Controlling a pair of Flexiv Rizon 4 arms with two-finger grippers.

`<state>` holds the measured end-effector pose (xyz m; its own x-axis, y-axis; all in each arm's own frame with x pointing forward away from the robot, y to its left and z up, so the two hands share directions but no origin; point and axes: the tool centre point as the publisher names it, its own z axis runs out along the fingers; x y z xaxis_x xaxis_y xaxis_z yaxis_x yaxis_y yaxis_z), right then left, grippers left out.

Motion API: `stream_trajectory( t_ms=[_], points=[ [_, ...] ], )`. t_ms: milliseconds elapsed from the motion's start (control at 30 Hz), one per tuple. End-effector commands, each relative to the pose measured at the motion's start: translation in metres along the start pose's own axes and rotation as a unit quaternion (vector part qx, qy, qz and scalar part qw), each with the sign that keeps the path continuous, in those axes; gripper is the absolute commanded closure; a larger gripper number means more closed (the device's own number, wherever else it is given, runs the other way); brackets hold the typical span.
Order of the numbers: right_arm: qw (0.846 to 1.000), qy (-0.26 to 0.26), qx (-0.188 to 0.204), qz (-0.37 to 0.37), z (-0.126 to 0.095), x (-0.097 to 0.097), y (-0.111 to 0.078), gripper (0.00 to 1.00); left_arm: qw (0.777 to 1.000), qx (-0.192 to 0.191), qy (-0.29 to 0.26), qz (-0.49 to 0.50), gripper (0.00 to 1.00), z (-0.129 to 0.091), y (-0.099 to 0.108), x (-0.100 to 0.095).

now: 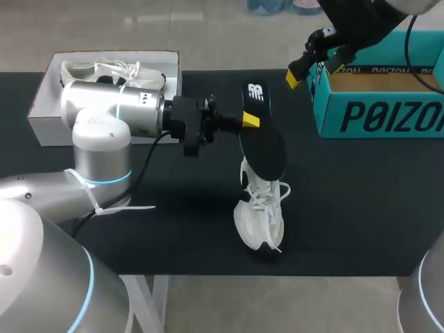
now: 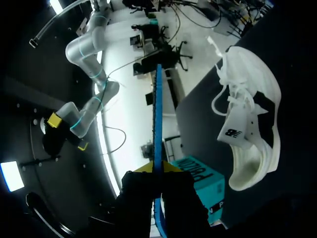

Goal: Take the shoe out of the shoebox, open the shoe tongue, remove and reinsert the insole, then place the shoe into the shoebox

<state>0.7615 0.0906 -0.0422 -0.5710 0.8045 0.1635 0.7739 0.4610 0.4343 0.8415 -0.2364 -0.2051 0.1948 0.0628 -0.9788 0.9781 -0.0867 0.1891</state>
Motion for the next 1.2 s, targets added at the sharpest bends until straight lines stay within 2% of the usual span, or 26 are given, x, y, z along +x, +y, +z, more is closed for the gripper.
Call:
stream_trajectory(
  t_ms=[33,133,233,367,433,467,500,567,600,667,700,733,1200],
  points=[
    [1.0,0.0,0.001,0.0,0.001,0.0,0.001,0.0,1.0,0.001,0.0,0.0,1.0,0.0,0.001,0.0],
    [1.0,0.0,0.001,0.0,0.001,0.0,0.001,0.0,1.0,0.001,0.0,0.0,1.0,0.0,0.001,0.0],
    [1.0,0.0,0.001,0.0,0.001,0.0,0.001,0.0,0.988,0.028,-0.067,-0.138,1.0,0.001,0.001,-0.007],
    [1.0,0.0,0.001,0.0,0.001,0.0,0.001,0.0,0.955,0.027,-0.126,-0.266,1.0,-0.001,0.001,-0.013],
    [1.0,0.0,0.001,0.0,0.001,0.0,0.001,0.0,0.921,0.044,-0.147,-0.357,1.0,-0.002,0.001,-0.016],
    [1.0,0.0,0.001,0.0,0.001,0.0,0.001,0.0,0.91,0.042,-0.167,-0.378,1.0,-0.002,0.0,-0.018],
    [1.0,0.0,0.001,0.0,0.001,0.0,0.001,0.0,0.885,0.038,-0.183,-0.427,1.0,-0.003,0.0,-0.019],
    [1.0,0.0,0.001,0.0,0.001,0.0,0.001,0.0,0.855,0.037,-0.192,-0.48,1.0,-0.004,0.001,-0.018],
    [1.0,0.0,0.001,0.0,0.001,0.0,0.001,0.0,0.821,0.026,-0.201,-0.535,1.0,-0.006,0.003,-0.017],
    [1.0,0.0,0.001,0.0,0.001,0.0,0.001,0.0,0.77,0.048,-0.213,-0.6,1.0,-0.006,0.004,-0.015],
    [1.0,0.0,0.001,0.0,0.001,0.0,0.001,0.0,0.767,0.036,-0.208,-0.605,1.0,-0.008,0.005,-0.015],
    [1.0,0.0,0.001,0.0,0.001,0.0,0.001,0.0,0.78,0.023,-0.191,-0.596,1.0,-0.009,0.006,-0.016],
    [1.0,0.0,0.001,0.0,0.001,0.0,0.001,0.0,0.78,0.023,-0.191,-0.596,1.0,-0.009,0.006,-0.016]
  ],
)
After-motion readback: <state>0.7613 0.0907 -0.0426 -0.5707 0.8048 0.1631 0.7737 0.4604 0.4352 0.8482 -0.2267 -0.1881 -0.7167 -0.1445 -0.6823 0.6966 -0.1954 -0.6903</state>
